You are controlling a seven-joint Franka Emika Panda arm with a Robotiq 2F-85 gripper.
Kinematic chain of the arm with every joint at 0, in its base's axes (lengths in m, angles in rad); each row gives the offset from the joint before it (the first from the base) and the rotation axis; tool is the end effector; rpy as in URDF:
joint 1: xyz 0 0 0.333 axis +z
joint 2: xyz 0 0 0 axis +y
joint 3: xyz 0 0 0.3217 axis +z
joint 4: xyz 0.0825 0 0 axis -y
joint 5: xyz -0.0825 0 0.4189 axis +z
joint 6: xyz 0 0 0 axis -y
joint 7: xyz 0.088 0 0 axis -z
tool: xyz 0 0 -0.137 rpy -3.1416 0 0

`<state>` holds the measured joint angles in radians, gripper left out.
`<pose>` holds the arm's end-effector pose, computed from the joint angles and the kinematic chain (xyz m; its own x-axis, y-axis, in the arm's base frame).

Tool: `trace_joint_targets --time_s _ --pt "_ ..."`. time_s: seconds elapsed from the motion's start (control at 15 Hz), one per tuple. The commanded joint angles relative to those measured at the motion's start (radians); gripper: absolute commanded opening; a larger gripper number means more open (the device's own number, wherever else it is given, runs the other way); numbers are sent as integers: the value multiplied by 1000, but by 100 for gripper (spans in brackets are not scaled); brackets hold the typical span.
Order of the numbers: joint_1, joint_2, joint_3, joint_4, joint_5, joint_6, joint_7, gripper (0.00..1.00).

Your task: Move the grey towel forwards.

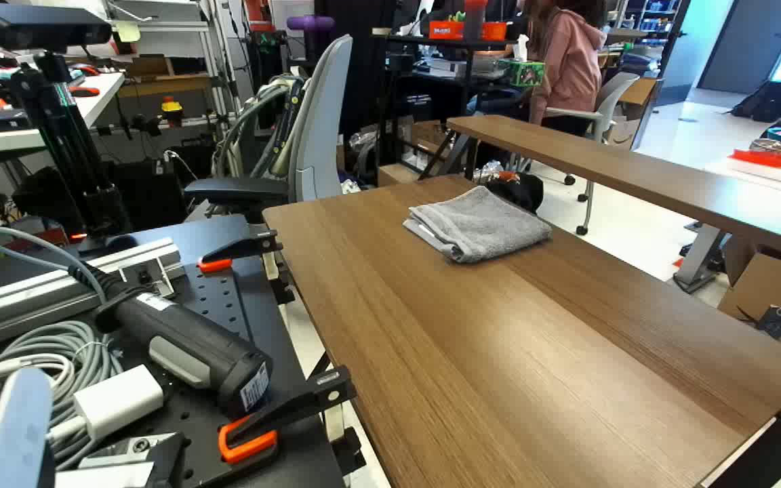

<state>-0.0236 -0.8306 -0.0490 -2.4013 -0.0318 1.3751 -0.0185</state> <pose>0.2957 -0.0292 0.5415 0.9802 -0.0362 -0.1948 -0.0385 -0.9992 -0.0080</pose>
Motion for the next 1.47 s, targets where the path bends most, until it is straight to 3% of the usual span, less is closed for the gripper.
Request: trace_joint_targets --time_s 0.0,0.53,0.67,0.93,1.13,1.4 --pt "-3 1 2 2 1 -2 -1 100" --pt "-3 6 3 -11 7 26 5 100" --pt "-6 18 21 -52 25 119 49 100" --pt "2 81 75 -175 71 420 139 100" --pt "12 236 137 -228 88 639 214 100" --pt "7 498 197 -212 64 883 330 100"
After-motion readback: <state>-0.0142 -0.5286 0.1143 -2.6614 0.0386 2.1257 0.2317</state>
